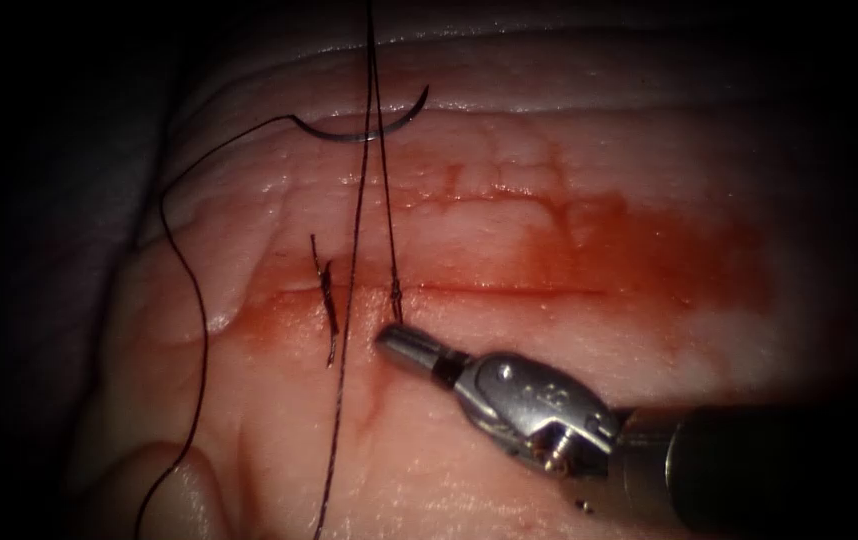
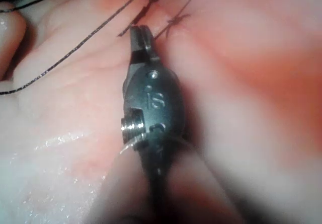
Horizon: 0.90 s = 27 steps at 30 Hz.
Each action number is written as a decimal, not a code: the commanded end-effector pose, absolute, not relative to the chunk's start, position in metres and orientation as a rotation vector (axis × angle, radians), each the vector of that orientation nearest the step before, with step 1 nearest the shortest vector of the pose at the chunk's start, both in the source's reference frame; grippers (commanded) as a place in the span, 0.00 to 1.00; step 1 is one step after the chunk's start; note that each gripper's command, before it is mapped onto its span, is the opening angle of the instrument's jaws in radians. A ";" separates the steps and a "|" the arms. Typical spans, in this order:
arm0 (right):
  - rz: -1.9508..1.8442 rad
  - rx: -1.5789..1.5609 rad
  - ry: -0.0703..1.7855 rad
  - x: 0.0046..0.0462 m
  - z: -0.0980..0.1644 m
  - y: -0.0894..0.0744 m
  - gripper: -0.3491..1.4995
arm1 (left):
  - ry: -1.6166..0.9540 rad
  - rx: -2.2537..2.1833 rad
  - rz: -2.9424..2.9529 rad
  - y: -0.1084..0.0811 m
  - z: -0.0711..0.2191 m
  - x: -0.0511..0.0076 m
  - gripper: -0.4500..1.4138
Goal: Wound Closure
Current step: Secure the suture by pulling the right down and the left up, then with the right cutter cut the long suture end.
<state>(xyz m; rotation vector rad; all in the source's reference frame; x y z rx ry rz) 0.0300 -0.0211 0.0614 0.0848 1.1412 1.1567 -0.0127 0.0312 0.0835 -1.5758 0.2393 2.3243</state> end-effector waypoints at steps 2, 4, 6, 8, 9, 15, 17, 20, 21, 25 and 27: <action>1.152 0.090 1.134 0.0307 0.062 -0.022 0.00 | 0.256 -1.569 2.323 0.032 0.084 -0.0133 0.00; 1.146 0.092 1.125 0.0308 0.062 -0.022 0.00 | 0.267 -1.564 2.323 0.032 0.085 -0.0134 0.00; 1.139 0.095 1.113 0.0309 0.062 -0.023 0.00 | 0.277 -1.558 2.326 0.033 0.085 -0.0135 0.00; 1.134 0.096 1.106 0.0309 0.062 -0.023 0.00 | 0.285 -1.554 2.330 0.033 0.086 -0.0134 0.00; 1.130 0.097 1.101 0.0309 0.062 -0.024 0.00 | 0.288 -1.553 2.332 0.033 0.086 -0.0134 0.00; 1.135 0.095 1.105 0.0309 0.062 -0.024 0.00 | 0.278 -1.560 2.322 0.032 0.087 -0.0133 0.00; 1.137 0.096 1.104 0.0309 0.062 -0.023 0.00 | 0.258 -1.575 2.307 0.032 0.087 -0.0134 0.00; 1.129 0.109 1.135 0.0309 0.062 -0.023 0.00 | 0.191 -1.607 2.260 0.031 0.086 -0.0135 0.00; 1.134 0.102 1.151 0.0308 0.062 -0.023 0.16 | 0.150 -1.623 2.233 0.030 0.086 -0.0135 0.00; 1.147 0.091 1.186 0.0303 0.062 -0.022 0.61 | 0.068 -1.670 2.197 0.028 0.084 -0.0131 0.00; 1.150 0.096 1.185 0.0298 0.062 -0.021 0.54 | 0.030 -1.696 2.186 0.027 0.082 -0.0127 0.00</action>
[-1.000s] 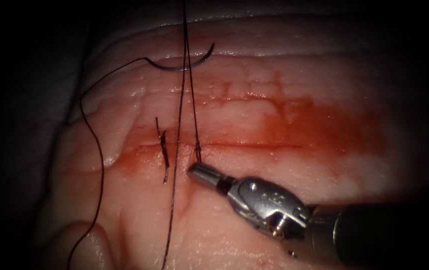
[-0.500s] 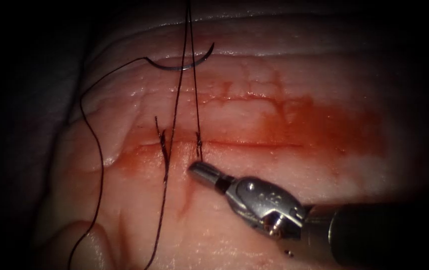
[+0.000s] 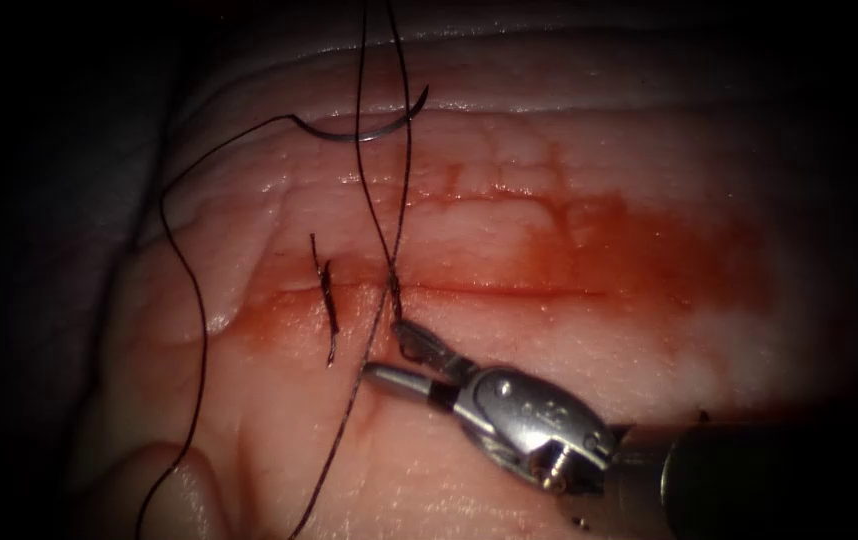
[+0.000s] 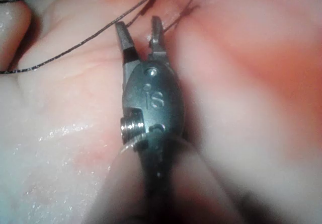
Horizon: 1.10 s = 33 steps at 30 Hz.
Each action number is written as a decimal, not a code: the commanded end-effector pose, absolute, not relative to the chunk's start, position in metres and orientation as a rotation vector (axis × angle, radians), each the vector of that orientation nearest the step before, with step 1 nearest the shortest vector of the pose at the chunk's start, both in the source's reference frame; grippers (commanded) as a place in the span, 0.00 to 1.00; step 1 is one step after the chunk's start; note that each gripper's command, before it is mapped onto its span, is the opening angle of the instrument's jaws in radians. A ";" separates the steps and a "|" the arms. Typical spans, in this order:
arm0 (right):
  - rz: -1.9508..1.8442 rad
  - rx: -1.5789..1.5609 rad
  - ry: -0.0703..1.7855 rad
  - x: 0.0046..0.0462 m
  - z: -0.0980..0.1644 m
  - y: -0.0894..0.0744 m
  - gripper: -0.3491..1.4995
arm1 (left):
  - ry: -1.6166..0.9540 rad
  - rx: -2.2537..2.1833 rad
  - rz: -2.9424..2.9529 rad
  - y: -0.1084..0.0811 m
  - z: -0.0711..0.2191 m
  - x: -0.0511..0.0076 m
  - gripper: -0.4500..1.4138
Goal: Wound Closure
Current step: With the right cutter cut the long suture end.
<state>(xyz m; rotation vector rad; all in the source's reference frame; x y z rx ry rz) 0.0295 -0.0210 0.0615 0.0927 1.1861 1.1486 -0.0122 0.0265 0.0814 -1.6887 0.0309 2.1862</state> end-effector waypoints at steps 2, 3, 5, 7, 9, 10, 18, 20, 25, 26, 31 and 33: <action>1.154 0.098 1.184 0.0293 0.062 -0.021 0.49 | -0.002 -1.710 2.176 0.026 0.080 -0.0123 0.00; 1.156 0.100 1.183 0.0291 0.062 -0.021 0.49 | -0.024 -1.718 2.169 0.025 0.079 -0.0120 0.00; 1.153 0.093 1.173 0.0287 0.061 -0.020 0.48 | -0.057 -1.730 2.158 0.024 0.077 -0.0115 0.00; 1.150 0.083 1.167 0.0284 0.061 -0.020 0.44 | -0.092 -1.742 2.143 0.023 0.074 -0.0109 0.00; 1.148 0.082 1.161 0.0281 0.061 -0.019 0.43 | -0.109 -1.757 2.129 0.022 0.072 -0.0105 0.00; 1.142 0.082 1.155 0.0280 0.061 -0.019 0.41 | -0.114 -1.768 2.130 0.021 0.071 -0.0103 0.00; 1.121 0.090 1.116 0.0273 0.062 -0.018 0.35 | -0.107 -1.821 2.165 0.017 0.063 -0.0104 0.00; 1.117 0.091 1.110 0.0273 0.062 -0.018 0.36 | -0.109 -1.838 2.166 0.016 0.062 -0.0107 0.00; 1.114 0.104 1.103 0.0277 0.062 -0.017 0.48 | -0.106 -1.887 2.169 0.014 0.058 -0.0116 0.00; 1.111 0.109 1.103 0.0279 0.062 -0.017 0.53 | -0.108 -1.901 2.166 0.014 0.057 -0.0119 0.00; 1.100 0.139 1.066 0.0294 0.062 -0.016 0.66 | -0.088 -1.952 2.171 0.013 0.053 -0.0129 0.00; 1.102 0.137 1.067 0.0299 0.062 -0.016 0.70 | -0.089 -1.964 2.178 0.012 0.052 -0.0132 0.00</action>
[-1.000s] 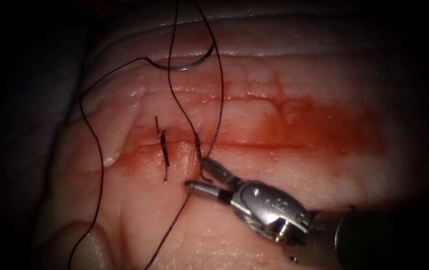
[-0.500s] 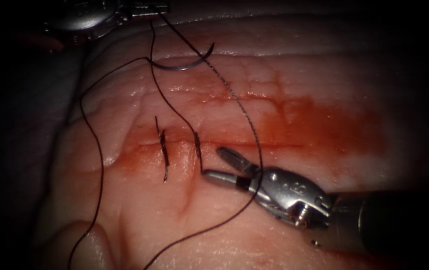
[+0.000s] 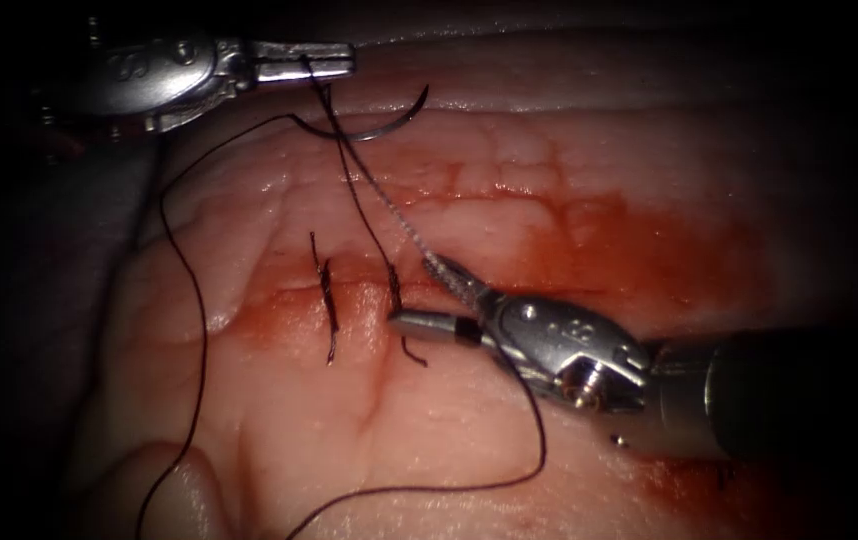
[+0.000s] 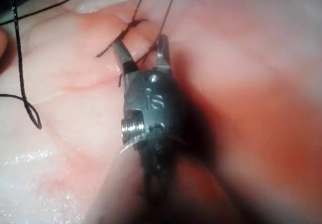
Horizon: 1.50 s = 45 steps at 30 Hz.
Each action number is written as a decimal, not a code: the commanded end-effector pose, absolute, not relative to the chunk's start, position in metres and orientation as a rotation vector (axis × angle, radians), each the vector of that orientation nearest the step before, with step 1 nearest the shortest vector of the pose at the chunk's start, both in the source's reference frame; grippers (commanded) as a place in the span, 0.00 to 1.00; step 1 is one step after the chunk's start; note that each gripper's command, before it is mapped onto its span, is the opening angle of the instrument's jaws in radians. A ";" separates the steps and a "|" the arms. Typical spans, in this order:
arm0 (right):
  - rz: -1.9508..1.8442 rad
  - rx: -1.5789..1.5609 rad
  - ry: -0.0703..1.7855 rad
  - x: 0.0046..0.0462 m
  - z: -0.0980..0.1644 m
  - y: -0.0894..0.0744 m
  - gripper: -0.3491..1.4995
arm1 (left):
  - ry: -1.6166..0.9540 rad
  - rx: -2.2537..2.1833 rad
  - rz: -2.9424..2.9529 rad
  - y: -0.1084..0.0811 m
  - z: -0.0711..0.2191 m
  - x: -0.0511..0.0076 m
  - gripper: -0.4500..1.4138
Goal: Wound Closure
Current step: With the right cutter cut the long suture end.
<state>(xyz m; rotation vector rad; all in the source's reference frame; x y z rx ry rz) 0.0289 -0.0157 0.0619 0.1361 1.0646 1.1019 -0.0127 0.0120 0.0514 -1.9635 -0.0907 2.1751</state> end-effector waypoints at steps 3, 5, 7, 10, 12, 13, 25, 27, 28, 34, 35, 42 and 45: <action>1.095 0.127 1.065 0.0302 0.063 -0.016 0.71 | -0.085 -1.978 2.189 0.012 0.050 -0.0136 0.00; 1.091 0.122 1.064 0.0302 0.063 -0.015 0.74 | -0.077 -1.990 2.194 0.011 0.049 -0.0137 0.00; 1.087 0.117 1.064 0.0303 0.063 -0.015 0.75 | -0.071 -1.997 2.198 0.011 0.048 -0.0137 0.00; 1.079 0.108 1.062 0.0305 0.063 -0.015 0.79 | -0.071 -2.003 2.200 0.011 0.047 -0.0137 0.00; 1.076 0.103 1.061 0.0306 0.064 -0.015 0.79 | -0.071 -2.004 2.200 0.011 0.046 -0.0137 0.00; 1.077 0.102 1.061 0.0308 0.064 -0.015 0.79 | -0.071 -2.004 2.201 0.010 0.046 -0.0138 0.00; 1.064 0.076 1.064 0.0329 0.065 -0.014 0.88 | -0.043 -2.025 2.218 0.009 0.043 -0.0145 0.00; 1.048 0.073 1.067 0.0333 0.065 -0.014 0.88 | -0.043 -2.026 2.217 0.009 0.043 -0.0146 0.00; 1.038 0.065 1.066 0.0334 0.066 -0.014 0.88 | -0.038 -2.029 2.221 0.009 0.043 -0.0147 0.00; 1.026 0.045 1.079 0.0338 0.065 -0.014 0.89 | -0.040 -2.044 2.224 0.009 0.042 -0.0149 0.00; 1.027 0.043 1.081 0.0339 0.065 -0.014 0.89 | -0.034 -2.047 2.227 0.009 0.041 -0.0150 0.00; 0.992 -0.014 1.115 0.0344 0.065 -0.014 0.89 | -0.043 -2.053 2.228 0.009 0.041 -0.0155 0.00; 0.944 -0.083 1.143 0.0348 0.065 -0.014 0.87 | -0.046 -2.059 2.225 0.009 0.041 -0.0155 0.00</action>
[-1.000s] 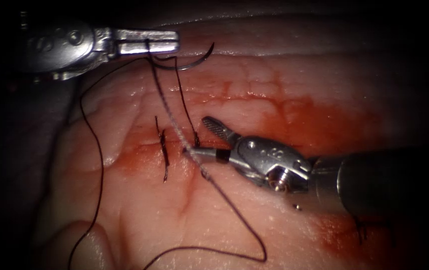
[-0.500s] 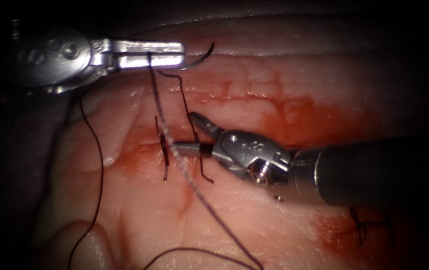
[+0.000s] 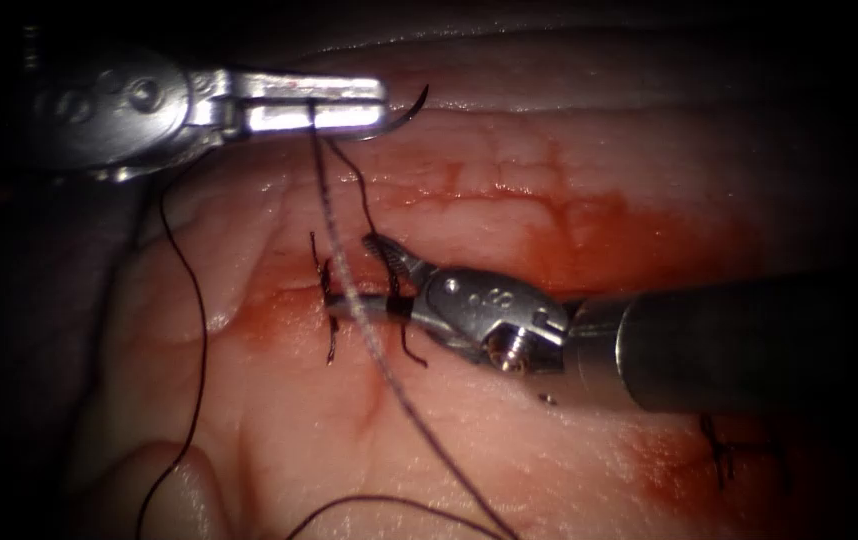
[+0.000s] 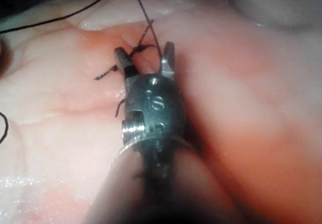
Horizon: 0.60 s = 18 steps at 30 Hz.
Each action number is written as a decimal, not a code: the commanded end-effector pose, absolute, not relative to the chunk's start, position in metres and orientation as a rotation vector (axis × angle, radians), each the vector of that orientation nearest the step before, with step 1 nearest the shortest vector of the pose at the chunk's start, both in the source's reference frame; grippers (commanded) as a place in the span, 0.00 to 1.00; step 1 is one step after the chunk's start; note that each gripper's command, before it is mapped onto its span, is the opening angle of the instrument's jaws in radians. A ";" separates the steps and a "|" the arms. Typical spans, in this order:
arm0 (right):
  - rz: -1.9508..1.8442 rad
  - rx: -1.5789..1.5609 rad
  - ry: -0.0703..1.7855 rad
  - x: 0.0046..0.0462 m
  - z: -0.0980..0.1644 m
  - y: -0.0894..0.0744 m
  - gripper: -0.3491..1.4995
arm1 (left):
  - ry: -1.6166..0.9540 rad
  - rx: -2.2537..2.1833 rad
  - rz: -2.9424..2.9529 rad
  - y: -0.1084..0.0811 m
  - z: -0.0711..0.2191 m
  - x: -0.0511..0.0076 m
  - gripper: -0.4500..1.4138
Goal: Wound Closure
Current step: With the right cutter cut the long suture end.
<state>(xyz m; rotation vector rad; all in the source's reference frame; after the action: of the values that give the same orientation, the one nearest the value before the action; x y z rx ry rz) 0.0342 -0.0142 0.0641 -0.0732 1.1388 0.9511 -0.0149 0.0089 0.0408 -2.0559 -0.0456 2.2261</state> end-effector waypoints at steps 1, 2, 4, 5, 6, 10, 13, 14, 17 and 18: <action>0.937 -0.096 1.149 0.0349 0.064 -0.014 0.87 | -0.046 -2.060 2.225 0.009 0.041 -0.0155 0.00; 0.933 -0.100 1.147 0.0350 0.064 -0.014 0.87 | -0.047 -2.060 2.224 0.009 0.041 -0.0155 0.00; 0.932 -0.107 1.143 0.0351 0.064 -0.014 0.87 | -0.050 -2.062 2.226 0.009 0.041 -0.0155 0.00; 0.933 -0.108 1.142 0.0352 0.065 -0.014 0.87 | -0.051 -2.063 2.226 0.009 0.041 -0.0155 0.00; 0.928 -0.112 1.141 0.0352 0.065 -0.014 0.88 | -0.051 -2.064 2.225 0.009 0.041 -0.0156 0.00; 0.926 -0.117 1.139 0.0355 0.065 -0.014 0.89 | -0.056 -2.068 2.226 0.009 0.041 -0.0155 0.00; 0.921 -0.127 1.140 0.0355 0.064 -0.014 0.89 | -0.058 -2.073 2.225 0.009 0.040 -0.0154 0.00; 0.923 -0.126 1.140 0.0355 0.064 -0.013 0.89 | -0.058 -2.074 2.224 0.009 0.040 -0.0154 0.00; 0.925 -0.126 1.139 0.0357 0.064 -0.013 0.90 | -0.059 -2.076 2.224 0.008 0.040 -0.0154 0.00; 0.926 -0.127 1.138 0.0357 0.064 -0.013 0.90 | -0.059 -2.077 2.224 0.008 0.040 -0.0155 0.00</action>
<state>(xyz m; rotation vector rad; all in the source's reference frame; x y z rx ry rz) 0.0350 -0.0128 0.0639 -0.1286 1.1374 0.9251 -0.0150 0.0082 0.0394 -2.0773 -0.0620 2.2242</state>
